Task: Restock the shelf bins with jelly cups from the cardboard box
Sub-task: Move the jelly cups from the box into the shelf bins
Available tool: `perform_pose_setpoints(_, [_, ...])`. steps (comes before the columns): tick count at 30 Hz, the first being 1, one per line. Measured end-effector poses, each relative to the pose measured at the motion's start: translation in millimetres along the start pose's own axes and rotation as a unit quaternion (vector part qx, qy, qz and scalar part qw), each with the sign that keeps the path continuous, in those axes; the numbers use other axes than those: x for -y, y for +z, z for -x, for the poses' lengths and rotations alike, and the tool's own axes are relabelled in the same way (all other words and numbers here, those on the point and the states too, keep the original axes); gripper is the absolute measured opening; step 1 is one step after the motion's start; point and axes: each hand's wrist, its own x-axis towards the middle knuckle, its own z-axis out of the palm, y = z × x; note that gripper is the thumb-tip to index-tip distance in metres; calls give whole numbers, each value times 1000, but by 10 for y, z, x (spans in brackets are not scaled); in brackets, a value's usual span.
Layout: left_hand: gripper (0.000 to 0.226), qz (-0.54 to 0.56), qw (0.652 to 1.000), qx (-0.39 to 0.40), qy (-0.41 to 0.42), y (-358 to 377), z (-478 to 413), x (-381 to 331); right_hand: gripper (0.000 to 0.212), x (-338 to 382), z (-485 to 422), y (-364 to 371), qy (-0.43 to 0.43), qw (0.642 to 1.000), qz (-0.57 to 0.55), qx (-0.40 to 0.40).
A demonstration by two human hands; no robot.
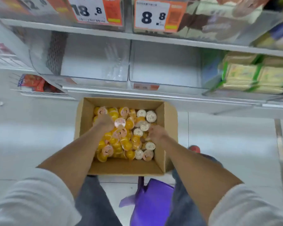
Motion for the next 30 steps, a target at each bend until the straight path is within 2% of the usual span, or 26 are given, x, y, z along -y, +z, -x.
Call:
perform_pose_setpoints(1, [15, 16, 1000, -10, -16, 173, -84, 35, 24, -97, -99, -47, -24, 1000, 14, 0])
perform_pose_setpoints(4, [24, 32, 997, 31, -67, 645, -213, 93, 34, -323, -292, -98, -65, 997, 46, 15])
perform_pose_setpoints(6, [21, 41, 997, -4, -65, 849, -288, 107, 34, -429, -427, -77, -81, 996, 40, 25])
perform_pose_setpoints(8, [22, 0, 999, -6, -48, 935, -372, 154, 46, -479, -643, 13, -91, 995, 24, 27])
perform_pose_setpoints(10, [26, 11, 999, -13, -50, 1002, -489, 198, 52, -487, -838, 130, -86, 996, 3, 22])
perform_pose_setpoints(13, [29, 12, 998, -36, -55, 1063, -703, 317, 50, -492, -1156, 313, -73, 997, -33, 2])
perform_pose_setpoints(16, [21, -24, 997, -62, -43, 1151, -992, 435, 44, -470, -1412, 455, -71, 997, -39, -17])
perform_pose_setpoints(19, [23, -34, 995, -82, -40, 1188, -1205, 489, 39, -430, -1656, 584, -97, 994, -26, -29])
perform_pose_setpoints(24, [26, -68, 992, -101, -20, 1279, -1555, 562, 47, -308, -1993, 689, -138, 990, -21, -16])
perform_pose_setpoints(28, [24, -77, 992, -100, 5, 1406, -1710, 557, 39, -240, -2096, 726, -172, 985, 11, -22])
perform_pose_setpoints(30, [33, -70, 992, -97, 28, 1474, -1735, 562, 36, -235, -2084, 724, -182, 982, 34, -32])
